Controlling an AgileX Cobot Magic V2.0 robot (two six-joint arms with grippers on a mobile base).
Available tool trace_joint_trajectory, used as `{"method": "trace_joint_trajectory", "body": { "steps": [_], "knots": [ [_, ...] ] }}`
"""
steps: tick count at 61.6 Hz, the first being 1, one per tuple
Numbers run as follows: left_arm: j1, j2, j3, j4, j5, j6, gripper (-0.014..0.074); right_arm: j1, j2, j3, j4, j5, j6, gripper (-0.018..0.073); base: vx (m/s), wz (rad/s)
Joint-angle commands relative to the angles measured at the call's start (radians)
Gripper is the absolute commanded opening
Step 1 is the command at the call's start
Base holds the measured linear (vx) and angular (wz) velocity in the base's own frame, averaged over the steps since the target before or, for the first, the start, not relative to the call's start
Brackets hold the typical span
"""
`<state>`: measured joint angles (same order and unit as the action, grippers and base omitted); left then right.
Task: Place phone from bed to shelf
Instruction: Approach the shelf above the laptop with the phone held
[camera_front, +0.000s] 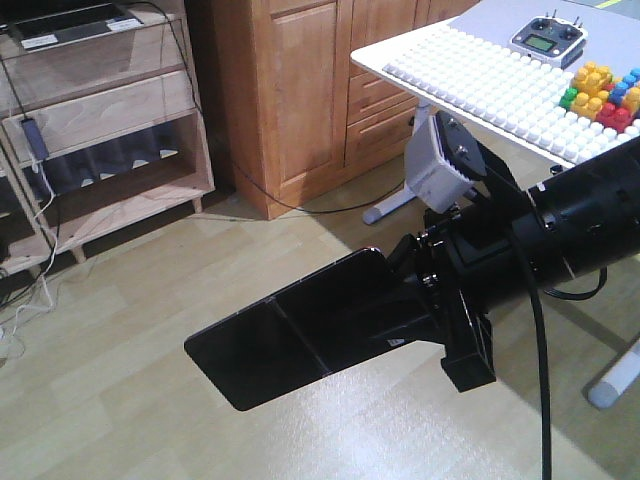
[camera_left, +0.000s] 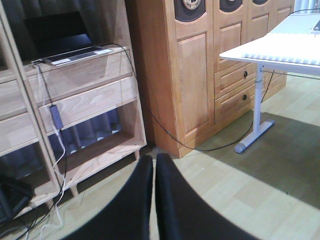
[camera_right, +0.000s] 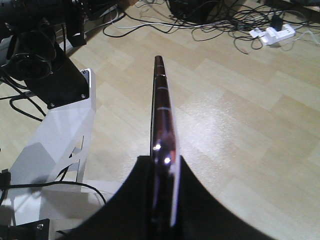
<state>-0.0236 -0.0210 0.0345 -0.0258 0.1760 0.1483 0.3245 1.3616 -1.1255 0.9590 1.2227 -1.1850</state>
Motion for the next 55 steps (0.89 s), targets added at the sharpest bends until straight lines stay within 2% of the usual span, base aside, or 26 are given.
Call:
{"method": "trace_joint_trajectory", "body": {
  "steps": [1, 31, 55],
  "knots": [
    [0.001, -0.005, -0.023, -0.009, -0.071, -0.006, 0.0001, 0.001, -0.033, -0.028, 0.08, 0.063, -0.004, -0.0003, 0.42, -0.05],
    [0.001, -0.005, -0.023, -0.009, -0.071, -0.006, 0.0001, 0.001, -0.033, -0.028, 0.08, 0.063, -0.004, -0.0003, 0.42, -0.01],
    [0.001, -0.005, -0.023, -0.009, -0.071, -0.006, 0.0001, 0.001, -0.033, -0.028, 0.08, 0.063, -0.004, -0.0003, 0.43, 0.14]
  ]
}}
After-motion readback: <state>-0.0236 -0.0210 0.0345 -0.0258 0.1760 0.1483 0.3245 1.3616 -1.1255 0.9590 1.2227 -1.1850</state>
